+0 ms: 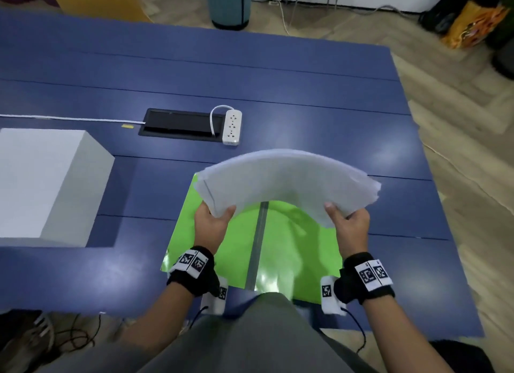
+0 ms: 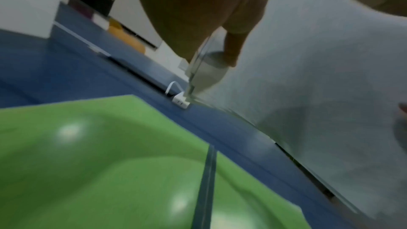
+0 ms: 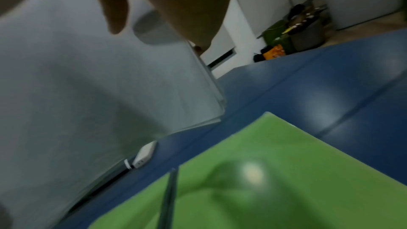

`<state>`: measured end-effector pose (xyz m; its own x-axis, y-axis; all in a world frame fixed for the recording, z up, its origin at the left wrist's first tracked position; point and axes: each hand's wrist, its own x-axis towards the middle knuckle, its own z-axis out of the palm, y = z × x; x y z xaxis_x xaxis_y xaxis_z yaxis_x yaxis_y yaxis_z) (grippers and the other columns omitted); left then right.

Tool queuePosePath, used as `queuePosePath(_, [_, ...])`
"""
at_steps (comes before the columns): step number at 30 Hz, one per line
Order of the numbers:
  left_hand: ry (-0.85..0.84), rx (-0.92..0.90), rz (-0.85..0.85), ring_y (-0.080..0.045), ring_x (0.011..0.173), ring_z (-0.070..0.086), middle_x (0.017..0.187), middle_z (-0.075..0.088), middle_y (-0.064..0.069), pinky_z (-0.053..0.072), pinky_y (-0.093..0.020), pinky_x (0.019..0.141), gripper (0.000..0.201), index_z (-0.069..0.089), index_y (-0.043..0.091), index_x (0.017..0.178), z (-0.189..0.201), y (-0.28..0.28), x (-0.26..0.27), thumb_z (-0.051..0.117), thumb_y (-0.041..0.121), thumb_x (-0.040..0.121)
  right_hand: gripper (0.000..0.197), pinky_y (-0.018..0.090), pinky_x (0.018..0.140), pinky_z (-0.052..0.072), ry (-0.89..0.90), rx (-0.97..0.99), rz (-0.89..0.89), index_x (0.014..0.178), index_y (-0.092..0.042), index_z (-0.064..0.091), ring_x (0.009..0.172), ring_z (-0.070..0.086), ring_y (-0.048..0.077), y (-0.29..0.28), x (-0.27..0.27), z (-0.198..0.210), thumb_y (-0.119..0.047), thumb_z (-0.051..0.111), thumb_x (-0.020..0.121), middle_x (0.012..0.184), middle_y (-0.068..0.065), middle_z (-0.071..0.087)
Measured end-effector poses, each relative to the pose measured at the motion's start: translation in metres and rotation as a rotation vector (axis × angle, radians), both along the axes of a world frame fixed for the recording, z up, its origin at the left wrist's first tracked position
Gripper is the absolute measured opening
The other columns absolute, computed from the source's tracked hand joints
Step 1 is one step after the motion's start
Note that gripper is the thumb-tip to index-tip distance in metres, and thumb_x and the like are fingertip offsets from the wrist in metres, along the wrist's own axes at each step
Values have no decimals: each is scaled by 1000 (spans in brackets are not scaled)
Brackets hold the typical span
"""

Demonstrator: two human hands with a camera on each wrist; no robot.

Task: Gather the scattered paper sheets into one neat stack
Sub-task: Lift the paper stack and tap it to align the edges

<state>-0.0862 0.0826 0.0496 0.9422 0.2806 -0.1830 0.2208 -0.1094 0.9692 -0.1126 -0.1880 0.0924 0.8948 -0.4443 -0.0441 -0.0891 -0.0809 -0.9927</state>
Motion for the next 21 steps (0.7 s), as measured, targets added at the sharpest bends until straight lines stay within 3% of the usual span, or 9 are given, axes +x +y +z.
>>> queuePosePath(3, [119, -32, -44, -28, 91, 68, 101, 70, -15, 57, -40, 81, 48, 63, 1, 105, -20, 5, -18, 83, 9, 63, 27, 18, 64, 50, 137, -3, 46, 84, -19, 61, 69, 65, -3, 2, -21, -30, 4, 68, 73, 81, -3, 66])
queuePosePath(5, [131, -14, -25, -25, 88, 66, 98, 69, -14, 55, -44, 84, 43, 63, 4, 99, -26, 0, -21, 82, 13, 61, 24, 21, 66, 52, 200, -29, 51, 90, -13, 62, 81, 68, 19, 9, -25, -48, 7, 63, 76, 84, 5, 66])
queuePosePath(6, [127, -25, 6, -25, 87, 66, 97, 68, -13, 55, -44, 84, 40, 64, 5, 99, -25, -5, -20, 80, 12, 63, 22, 21, 63, 51, 212, -37, 41, 91, -10, 62, 80, 65, 25, 13, -24, -55, 9, 60, 79, 84, 8, 66])
queuePosePath(10, [68, -47, 147, -24, 90, 64, 101, 67, -16, 52, -35, 79, 37, 63, -4, 109, -8, -18, -8, 75, 2, 74, 19, 20, 53, 44, 124, -58, 2, 86, -6, 62, 70, 54, 17, 34, -3, -41, 11, 55, 79, 77, 9, 60])
queuePosePath(14, [3, -76, 69, -20, 80, 63, 96, 66, -11, 50, -26, 69, 38, 61, -2, 110, 12, -3, 1, 72, -7, 74, 26, 16, 56, 49, 24, 16, -53, 97, -5, 61, 60, 60, 3, 26, 1, -22, 5, 59, 74, 77, 3, 63])
queuePosePath(17, [-12, -98, -20, -16, 78, 63, 96, 66, -7, 54, -21, 69, 48, 56, 10, 108, 8, 15, -3, 71, -13, 69, 40, 21, 67, 52, 41, -5, -46, 106, -7, 60, 75, 62, 17, 17, -8, -30, -6, 61, 66, 88, 6, 64])
queuePosePath(19, [50, -82, -44, -21, 81, 61, 96, 65, -7, 52, -29, 72, 47, 55, 13, 105, 0, 15, -9, 73, -9, 67, 31, 11, 58, 49, 89, -17, -25, 101, -7, 59, 73, 58, 22, 22, -15, -38, 7, 60, 74, 81, 2, 62])
queuePosePath(21, [87, -59, -19, -21, 84, 60, 96, 64, -8, 46, -28, 75, 40, 58, 6, 106, -3, 5, -15, 72, -9, 72, 28, 11, 51, 44, 91, -37, -9, 95, -7, 60, 71, 55, 20, 29, -19, -42, 14, 54, 78, 75, 2, 60])
